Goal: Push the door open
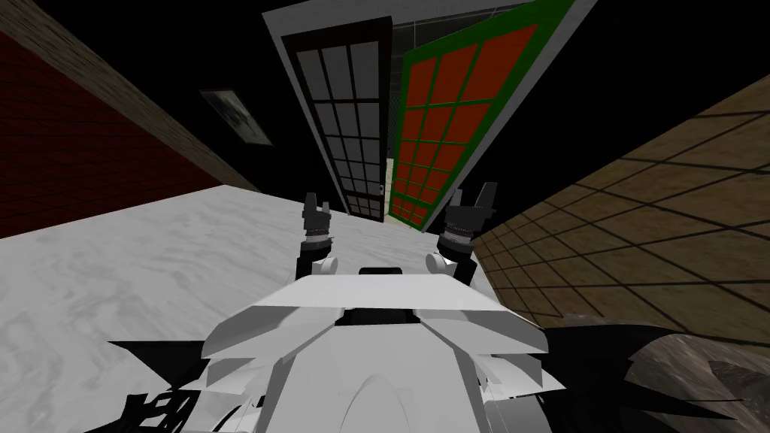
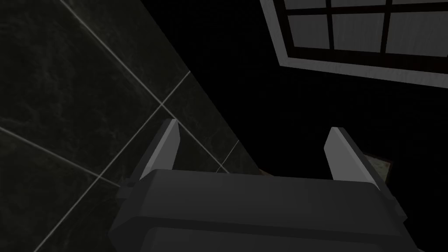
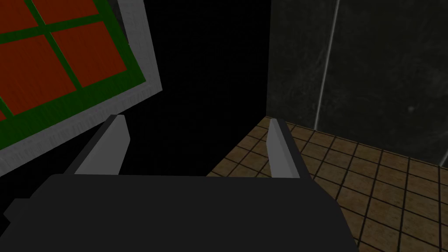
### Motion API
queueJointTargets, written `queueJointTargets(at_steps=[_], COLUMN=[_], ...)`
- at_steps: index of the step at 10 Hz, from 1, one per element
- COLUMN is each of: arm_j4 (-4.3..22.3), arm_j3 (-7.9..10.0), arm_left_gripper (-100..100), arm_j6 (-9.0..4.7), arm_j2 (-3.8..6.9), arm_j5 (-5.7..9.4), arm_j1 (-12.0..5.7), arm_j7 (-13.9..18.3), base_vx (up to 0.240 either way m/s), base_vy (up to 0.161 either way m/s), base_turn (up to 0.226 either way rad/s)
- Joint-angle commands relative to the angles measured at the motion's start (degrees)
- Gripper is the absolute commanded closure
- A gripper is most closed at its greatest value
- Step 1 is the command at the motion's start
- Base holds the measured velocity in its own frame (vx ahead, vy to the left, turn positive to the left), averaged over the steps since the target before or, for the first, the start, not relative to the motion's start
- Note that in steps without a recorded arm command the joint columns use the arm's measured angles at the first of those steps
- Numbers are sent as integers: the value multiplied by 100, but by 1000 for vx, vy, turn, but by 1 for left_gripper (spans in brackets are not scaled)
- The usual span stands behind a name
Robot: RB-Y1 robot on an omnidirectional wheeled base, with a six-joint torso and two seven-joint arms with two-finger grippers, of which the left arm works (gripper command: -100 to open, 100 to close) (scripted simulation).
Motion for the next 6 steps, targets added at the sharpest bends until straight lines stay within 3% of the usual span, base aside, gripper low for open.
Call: queueJointTargets(at_steps=[1, 6], arm_j4=[166, 749], arm_j3=[1, 5], arm_left_gripper=[-100, -100], arm_j6=[-47, -212], arm_j2=[45, 165], arm_j5=[84, 380], arm_j1=[-59, -265], arm_j7=[146, 657], base_vx=[33, 108], base_vy=[0, 21], base_turn=[-118, -104])
